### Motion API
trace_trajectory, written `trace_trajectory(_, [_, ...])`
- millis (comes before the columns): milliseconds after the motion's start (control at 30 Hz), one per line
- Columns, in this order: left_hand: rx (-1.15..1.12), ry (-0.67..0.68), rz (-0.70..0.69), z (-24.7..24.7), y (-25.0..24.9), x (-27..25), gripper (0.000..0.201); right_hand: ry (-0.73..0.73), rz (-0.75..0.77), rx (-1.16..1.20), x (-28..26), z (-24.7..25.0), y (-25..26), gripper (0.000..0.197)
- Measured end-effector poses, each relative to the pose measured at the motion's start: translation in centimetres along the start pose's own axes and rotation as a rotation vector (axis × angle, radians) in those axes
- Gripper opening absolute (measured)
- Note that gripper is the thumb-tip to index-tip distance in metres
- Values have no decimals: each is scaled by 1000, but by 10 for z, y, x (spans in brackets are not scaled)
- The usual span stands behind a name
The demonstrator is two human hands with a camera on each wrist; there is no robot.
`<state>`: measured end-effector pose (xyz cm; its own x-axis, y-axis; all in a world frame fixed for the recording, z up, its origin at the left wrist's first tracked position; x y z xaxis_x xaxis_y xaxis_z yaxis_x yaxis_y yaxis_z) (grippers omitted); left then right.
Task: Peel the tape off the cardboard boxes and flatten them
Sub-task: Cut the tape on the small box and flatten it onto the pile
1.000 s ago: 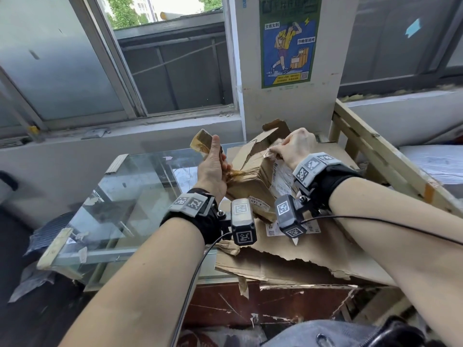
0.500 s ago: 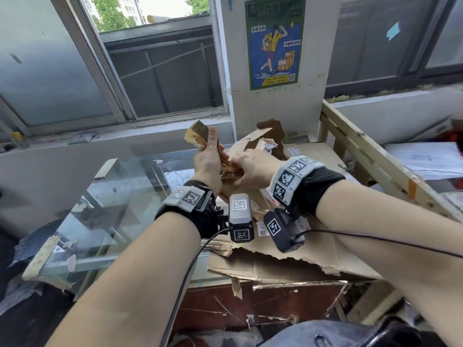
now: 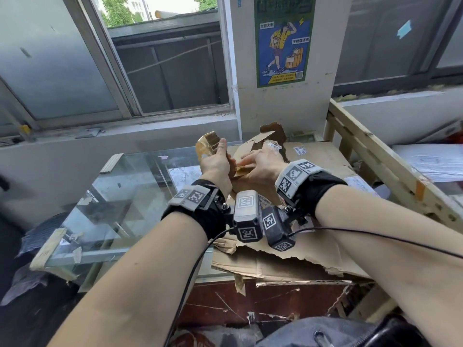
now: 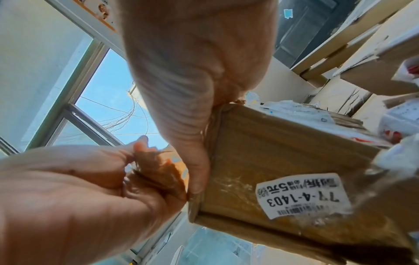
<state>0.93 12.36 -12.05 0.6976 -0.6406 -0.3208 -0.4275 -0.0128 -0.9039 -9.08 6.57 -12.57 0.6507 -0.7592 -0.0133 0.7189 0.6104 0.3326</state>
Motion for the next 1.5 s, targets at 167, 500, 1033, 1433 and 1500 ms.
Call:
trace_trajectory(167, [35,50,131,4,-3,-5,31,-47,-45,-51,9,-12,-12,43])
trace_trajectory(500, [226,179,257,11,-7,-13,42,-43,19,-94,15,-16,-16,33])
trace_trajectory(1033, [415,157,317,43,0,6,26,-37,84,51,21,-17,-22,36])
trace_trajectory(1433, [943,-293,84,69,-2,16,127,116,-18,0,5,8,-2,64])
trace_trajectory(1500, [1014,-324,-10,74,3,20,124,81,-21,6,2,15,-1,49])
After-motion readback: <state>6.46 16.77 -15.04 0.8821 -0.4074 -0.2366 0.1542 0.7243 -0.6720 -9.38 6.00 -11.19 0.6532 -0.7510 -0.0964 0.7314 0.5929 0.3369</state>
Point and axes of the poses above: each hand's wrist, its own x-axis towards the middle knuckle, its own z-axis out of the back of the hand, y = z × x, the point moved 1 cm from there along x, towards the middle knuckle
